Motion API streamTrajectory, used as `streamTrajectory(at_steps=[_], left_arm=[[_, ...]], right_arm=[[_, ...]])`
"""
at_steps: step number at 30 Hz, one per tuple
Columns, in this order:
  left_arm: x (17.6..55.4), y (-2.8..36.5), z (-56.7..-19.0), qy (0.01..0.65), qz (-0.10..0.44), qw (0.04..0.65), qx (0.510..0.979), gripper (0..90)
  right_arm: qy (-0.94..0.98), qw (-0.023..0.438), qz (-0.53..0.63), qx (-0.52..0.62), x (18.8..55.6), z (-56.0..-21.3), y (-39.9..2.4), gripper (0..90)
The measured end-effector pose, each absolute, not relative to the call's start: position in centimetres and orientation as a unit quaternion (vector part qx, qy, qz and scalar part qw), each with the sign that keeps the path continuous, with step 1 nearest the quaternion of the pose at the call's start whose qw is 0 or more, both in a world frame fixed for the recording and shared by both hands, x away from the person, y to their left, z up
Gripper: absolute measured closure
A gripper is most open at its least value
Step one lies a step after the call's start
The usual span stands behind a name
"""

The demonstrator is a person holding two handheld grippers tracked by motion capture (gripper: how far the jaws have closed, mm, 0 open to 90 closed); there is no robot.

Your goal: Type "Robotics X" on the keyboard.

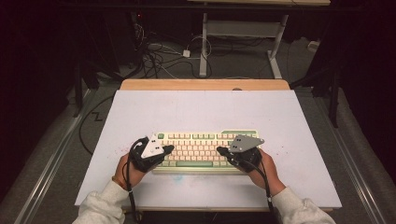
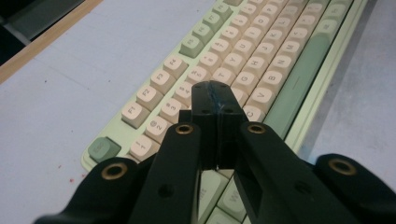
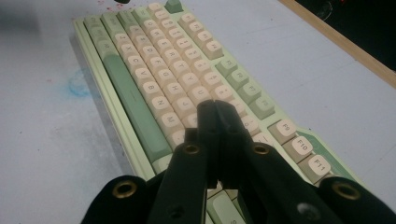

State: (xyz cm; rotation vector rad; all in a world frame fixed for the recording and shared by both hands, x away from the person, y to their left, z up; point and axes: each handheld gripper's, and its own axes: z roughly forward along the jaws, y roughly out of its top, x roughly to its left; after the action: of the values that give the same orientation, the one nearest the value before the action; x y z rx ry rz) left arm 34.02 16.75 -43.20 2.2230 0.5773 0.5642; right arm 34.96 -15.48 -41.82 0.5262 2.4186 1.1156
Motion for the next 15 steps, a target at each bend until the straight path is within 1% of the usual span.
streamTrajectory(at_steps=[15], left_arm=[[33.32, 17.78, -43.65, 0.235, 0.216, 0.375, 0.870, 87.2]], right_arm=[[0.874, 0.209, 0.395, 0.194, 35.90, -41.93, -14.87, 90.0]])
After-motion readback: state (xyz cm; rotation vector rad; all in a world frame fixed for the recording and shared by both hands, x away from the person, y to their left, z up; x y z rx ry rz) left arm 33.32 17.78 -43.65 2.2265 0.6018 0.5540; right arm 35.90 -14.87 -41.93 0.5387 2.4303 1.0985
